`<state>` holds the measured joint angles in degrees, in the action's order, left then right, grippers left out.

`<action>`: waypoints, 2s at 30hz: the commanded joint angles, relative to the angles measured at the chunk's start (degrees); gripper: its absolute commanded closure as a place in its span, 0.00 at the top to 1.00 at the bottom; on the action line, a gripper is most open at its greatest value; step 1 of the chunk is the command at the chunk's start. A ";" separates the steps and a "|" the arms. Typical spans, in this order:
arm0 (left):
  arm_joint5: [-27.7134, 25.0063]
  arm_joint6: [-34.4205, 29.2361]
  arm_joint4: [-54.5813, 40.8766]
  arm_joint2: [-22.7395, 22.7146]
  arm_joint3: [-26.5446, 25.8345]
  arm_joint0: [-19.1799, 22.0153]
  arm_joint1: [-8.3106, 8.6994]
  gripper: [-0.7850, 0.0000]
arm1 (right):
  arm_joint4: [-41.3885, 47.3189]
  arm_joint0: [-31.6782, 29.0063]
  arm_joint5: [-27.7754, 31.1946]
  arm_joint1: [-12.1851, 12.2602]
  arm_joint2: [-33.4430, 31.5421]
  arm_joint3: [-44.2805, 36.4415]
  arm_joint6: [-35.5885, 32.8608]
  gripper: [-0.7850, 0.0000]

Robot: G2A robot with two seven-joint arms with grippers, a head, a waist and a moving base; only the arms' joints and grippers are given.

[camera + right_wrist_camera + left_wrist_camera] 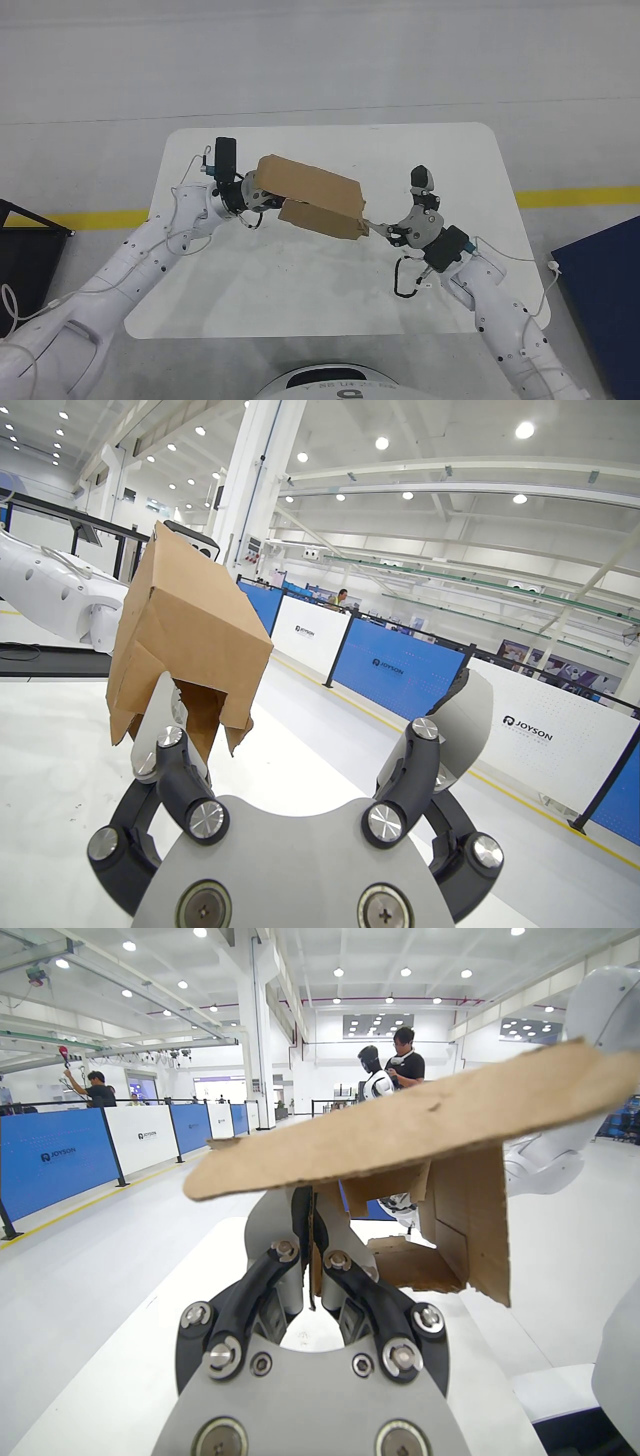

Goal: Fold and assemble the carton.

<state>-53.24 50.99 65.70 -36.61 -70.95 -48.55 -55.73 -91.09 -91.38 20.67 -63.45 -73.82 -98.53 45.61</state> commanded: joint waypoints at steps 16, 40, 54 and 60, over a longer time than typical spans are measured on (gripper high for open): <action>-2.59 -5.19 -1.64 -4.27 -2.31 -4.51 -0.28 0.00 | 4.42 -1.61 -1.15 -0.10 -2.06 -0.99 0.21 1.00; -4.76 -9.81 -2.63 -2.04 -1.30 -3.20 -3.34 0.00 | -4.36 3.09 2.84 -0.41 5.23 -0.73 -3.47 1.00; -4.76 -5.05 -4.32 -3.40 -0.21 -3.54 -3.65 0.00 | -0.68 -4.13 1.69 0.84 -2.28 -3.11 9.78 1.00; -4.76 -4.77 -3.96 -3.86 -0.24 -3.77 -3.83 0.00 | -6.08 -4.05 4.18 1.33 -2.06 -3.80 7.50 1.00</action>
<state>-58.00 46.25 61.72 -40.43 -71.10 -52.27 -59.53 -96.30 -95.49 25.11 -62.15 -75.97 -102.28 54.12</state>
